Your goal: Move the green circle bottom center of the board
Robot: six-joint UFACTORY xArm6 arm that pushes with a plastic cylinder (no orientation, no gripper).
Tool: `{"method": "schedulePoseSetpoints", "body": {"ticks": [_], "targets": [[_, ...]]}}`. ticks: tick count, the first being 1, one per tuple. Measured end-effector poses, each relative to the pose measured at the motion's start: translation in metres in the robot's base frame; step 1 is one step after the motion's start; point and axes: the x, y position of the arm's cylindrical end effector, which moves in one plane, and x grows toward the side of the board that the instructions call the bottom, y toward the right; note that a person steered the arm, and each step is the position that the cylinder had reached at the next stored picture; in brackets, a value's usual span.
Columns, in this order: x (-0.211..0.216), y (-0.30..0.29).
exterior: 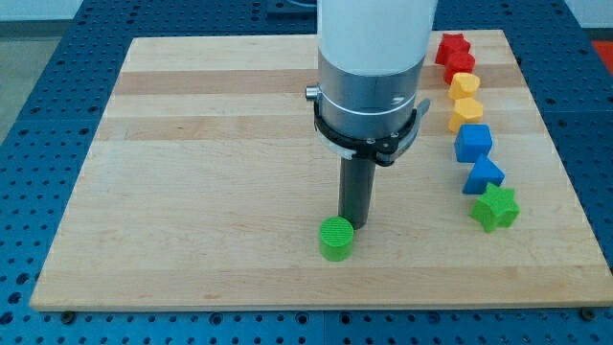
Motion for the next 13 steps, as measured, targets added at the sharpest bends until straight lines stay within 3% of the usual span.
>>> {"method": "schedulePoseSetpoints", "body": {"ticks": [13], "targets": [[0.017, -0.011]]}}
